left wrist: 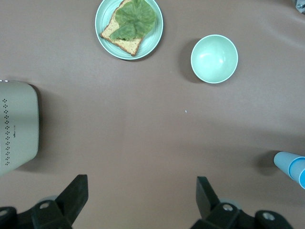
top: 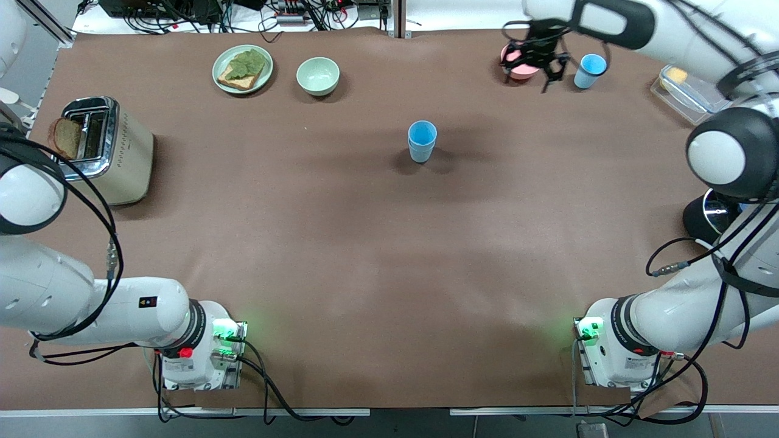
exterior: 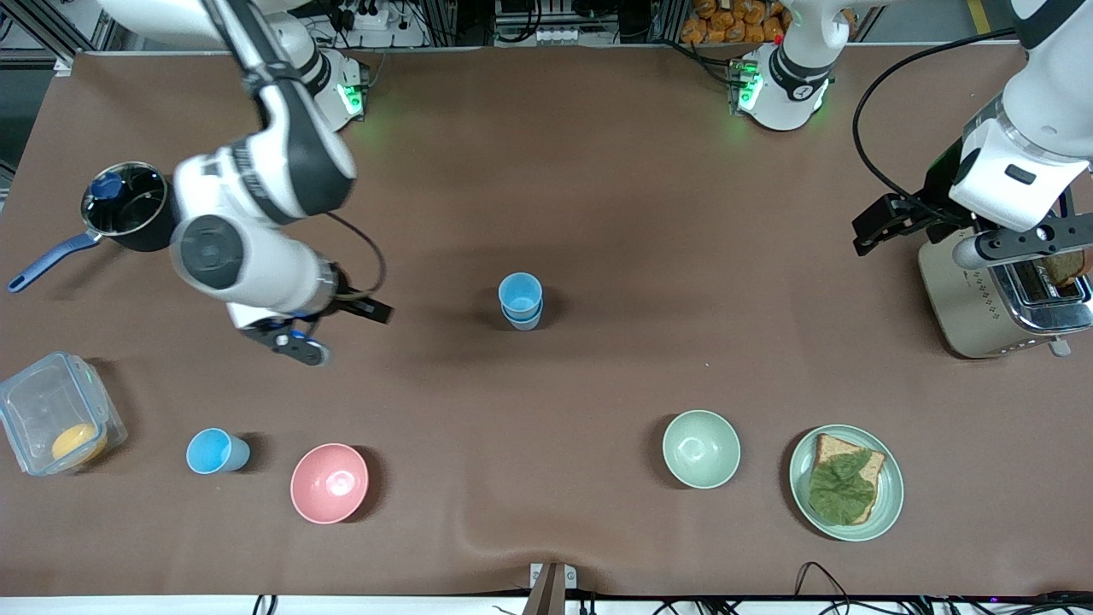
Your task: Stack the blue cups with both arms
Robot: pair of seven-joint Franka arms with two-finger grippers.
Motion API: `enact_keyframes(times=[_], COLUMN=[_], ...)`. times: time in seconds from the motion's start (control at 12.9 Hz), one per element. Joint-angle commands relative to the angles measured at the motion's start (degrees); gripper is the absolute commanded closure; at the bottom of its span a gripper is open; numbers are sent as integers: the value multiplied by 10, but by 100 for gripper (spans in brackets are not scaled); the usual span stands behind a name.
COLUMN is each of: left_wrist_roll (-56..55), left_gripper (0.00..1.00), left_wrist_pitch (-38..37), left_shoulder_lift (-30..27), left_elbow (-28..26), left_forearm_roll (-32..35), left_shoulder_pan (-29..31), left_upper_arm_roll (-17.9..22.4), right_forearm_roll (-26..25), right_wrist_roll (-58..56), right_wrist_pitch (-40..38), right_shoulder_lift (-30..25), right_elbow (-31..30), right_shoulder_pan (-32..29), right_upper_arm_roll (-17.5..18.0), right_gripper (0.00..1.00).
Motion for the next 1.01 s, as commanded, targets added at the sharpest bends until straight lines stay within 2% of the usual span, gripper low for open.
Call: enact_keyframes(times=[0.0, 0.23, 0.54, 0.93], left_wrist_roll=[16, 46, 71, 75], left_gripper=[0, 0, 0, 0], left_wrist_pitch=[-11, -10, -11, -36], left_shoulder_lift=[-10, -8, -10, -18], left_elbow=[10, 10, 10, 10], left_forearm_roll=[-5, 4, 25, 20], left_shoulder_pan=[9, 11, 12, 16], left_upper_arm_roll=[-1, 6, 5, 5], right_forearm_roll=[-21, -19, -18, -23], right_wrist_roll=[-125, -200, -338, -366], right_wrist_pitch=[-48, -70, -129, -175], right_shoulder_lift=[-66, -124, -186, -192], right_elbow=[-18, -39, -34, 41], right_shoulder_pan=[-57, -81, -143, -176], right_upper_arm_roll=[11, 12, 11, 10], right_gripper=[0, 0, 0, 0])
